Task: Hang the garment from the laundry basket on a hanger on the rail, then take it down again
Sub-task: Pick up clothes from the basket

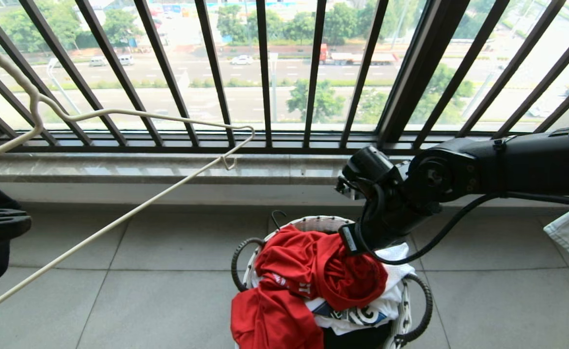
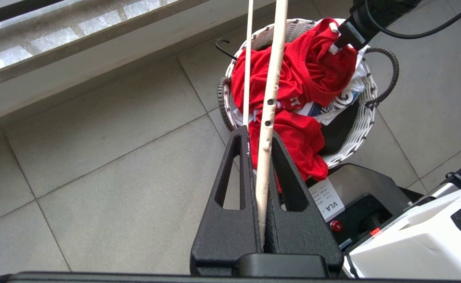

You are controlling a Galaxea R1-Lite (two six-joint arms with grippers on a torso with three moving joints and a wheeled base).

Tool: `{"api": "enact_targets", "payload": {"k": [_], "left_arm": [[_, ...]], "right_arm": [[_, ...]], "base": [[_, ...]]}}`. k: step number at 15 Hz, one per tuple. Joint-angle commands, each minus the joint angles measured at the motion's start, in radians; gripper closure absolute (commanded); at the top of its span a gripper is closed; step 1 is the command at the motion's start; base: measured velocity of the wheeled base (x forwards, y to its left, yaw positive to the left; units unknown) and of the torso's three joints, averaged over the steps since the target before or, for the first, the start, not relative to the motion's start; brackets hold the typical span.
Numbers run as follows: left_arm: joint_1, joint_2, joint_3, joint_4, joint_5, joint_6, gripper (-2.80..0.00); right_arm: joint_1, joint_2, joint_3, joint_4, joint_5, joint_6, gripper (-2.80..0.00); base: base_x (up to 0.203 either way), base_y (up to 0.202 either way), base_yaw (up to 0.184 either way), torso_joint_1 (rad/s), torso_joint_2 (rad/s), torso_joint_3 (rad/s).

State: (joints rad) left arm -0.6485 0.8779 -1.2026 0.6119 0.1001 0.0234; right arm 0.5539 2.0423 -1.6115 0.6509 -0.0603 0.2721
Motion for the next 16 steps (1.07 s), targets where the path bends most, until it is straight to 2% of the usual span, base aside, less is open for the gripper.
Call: {"api": "enact_targets", "payload": {"k": [1, 6, 9, 10, 16], "left_arm": [[0.0, -0.002, -0.002, 0.003, 0.001, 0.0, 0.0], [0.0, 0.003, -0.001, 0.003, 0.001, 0.0, 0.0], [0.0, 0.009, 0.002, 0.003, 0.001, 0.0, 0.0], [0.0, 0.011, 0.003, 0.003, 0.001, 0.0, 0.0], [0.0, 0.012, 0.008, 0.002, 0.001, 0.0, 0.0]], "right_arm": [[0.058, 0.039, -0.011, 0.001, 0.0, 0.001, 0.0], [0.098, 0.122, -0.084, -0.001, -0.032, -0.004, 0.0], [0.097, 0.141, -0.09, -0.008, -0.049, -0.043, 0.0], [0.097, 0.142, -0.097, -0.008, -0.049, -0.042, -2.8], [0.056, 0.092, -0.07, -0.002, -0.071, -0.044, -2.8]], "base": [[0.0, 0.0, 0.0, 0.0, 0.0, 0.0], [0.0, 0.0, 0.0, 0.0, 0.0, 0.0], [0.0, 0.0, 0.0, 0.0, 0.0, 0.0], [0.0, 0.0, 0.0, 0.0, 0.0, 0.0], [0.0, 0.0, 0.0, 0.0, 0.0, 0.0]]}}
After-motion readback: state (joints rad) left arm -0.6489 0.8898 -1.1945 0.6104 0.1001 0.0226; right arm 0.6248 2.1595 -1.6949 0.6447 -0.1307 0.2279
